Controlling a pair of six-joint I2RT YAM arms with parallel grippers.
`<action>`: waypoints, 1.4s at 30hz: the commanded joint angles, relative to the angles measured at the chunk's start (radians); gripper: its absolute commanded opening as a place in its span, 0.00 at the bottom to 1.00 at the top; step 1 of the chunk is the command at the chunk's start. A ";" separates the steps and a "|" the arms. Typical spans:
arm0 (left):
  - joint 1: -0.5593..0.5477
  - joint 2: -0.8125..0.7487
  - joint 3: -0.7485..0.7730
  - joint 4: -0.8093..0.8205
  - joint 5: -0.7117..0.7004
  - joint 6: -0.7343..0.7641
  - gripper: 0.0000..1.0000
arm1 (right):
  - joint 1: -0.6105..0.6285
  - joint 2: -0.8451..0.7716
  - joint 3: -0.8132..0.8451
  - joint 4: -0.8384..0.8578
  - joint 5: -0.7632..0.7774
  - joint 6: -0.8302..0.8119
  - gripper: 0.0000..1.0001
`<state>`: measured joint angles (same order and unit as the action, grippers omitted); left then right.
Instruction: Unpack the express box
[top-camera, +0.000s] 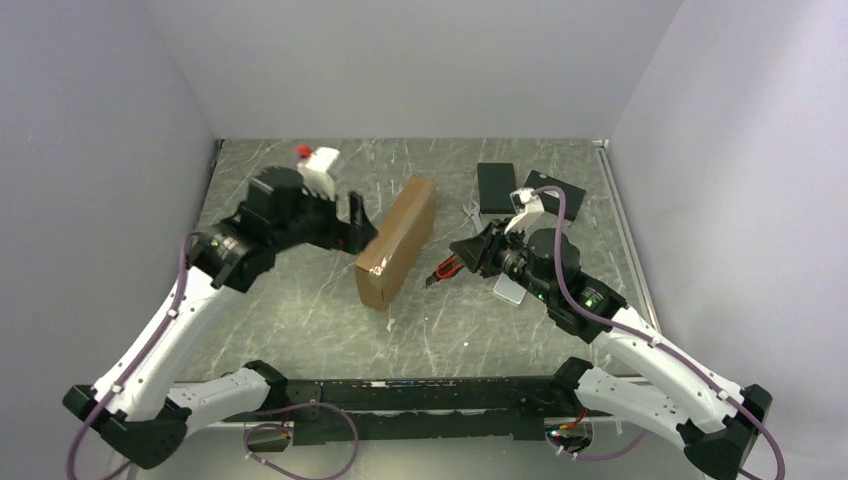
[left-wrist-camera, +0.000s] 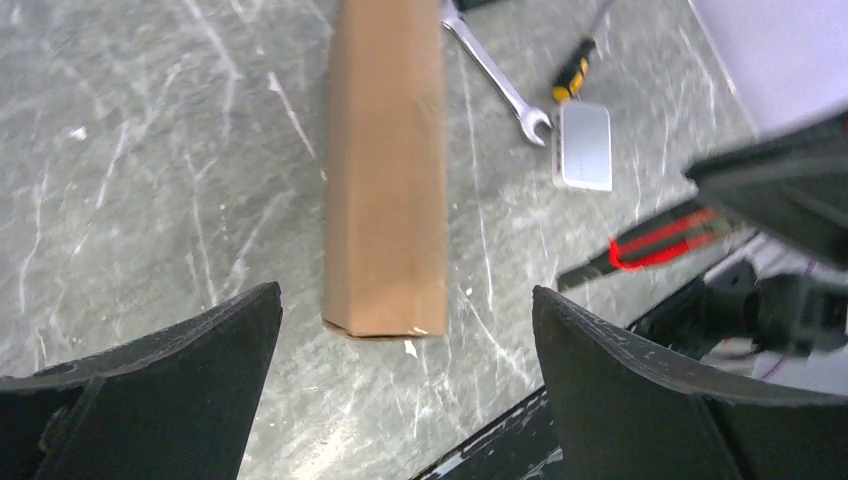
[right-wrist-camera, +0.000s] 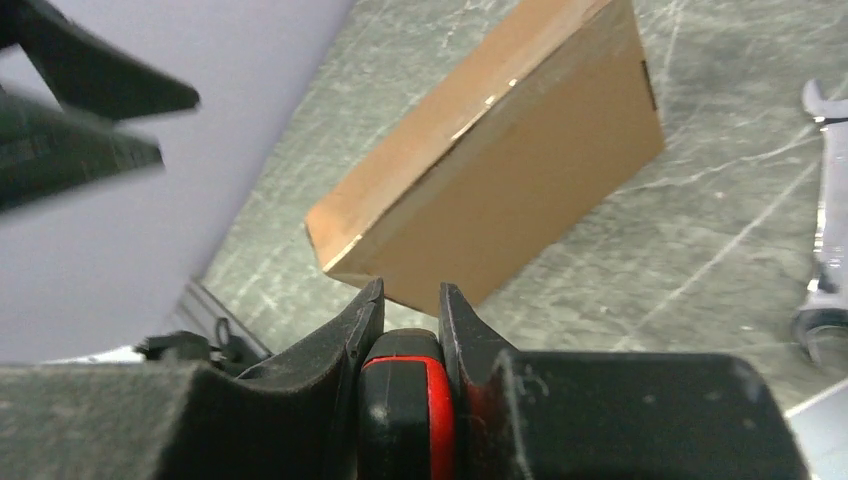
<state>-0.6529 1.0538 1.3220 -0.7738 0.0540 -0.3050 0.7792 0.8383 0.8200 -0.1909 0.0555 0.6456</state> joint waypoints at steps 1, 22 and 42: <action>0.230 0.054 0.064 -0.021 0.324 -0.089 0.99 | -0.001 -0.055 -0.032 0.060 0.009 -0.201 0.00; 0.148 0.556 0.348 -0.073 0.132 0.061 0.95 | 0.018 0.013 0.027 0.137 -0.161 -0.264 0.00; 0.101 0.587 0.195 0.086 0.194 0.095 0.85 | 0.239 0.138 0.031 0.503 0.035 -0.522 0.00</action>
<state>-0.5510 1.6520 1.5475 -0.7506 0.1867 -0.2260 0.9840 0.9390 0.8047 0.1238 0.0032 0.2344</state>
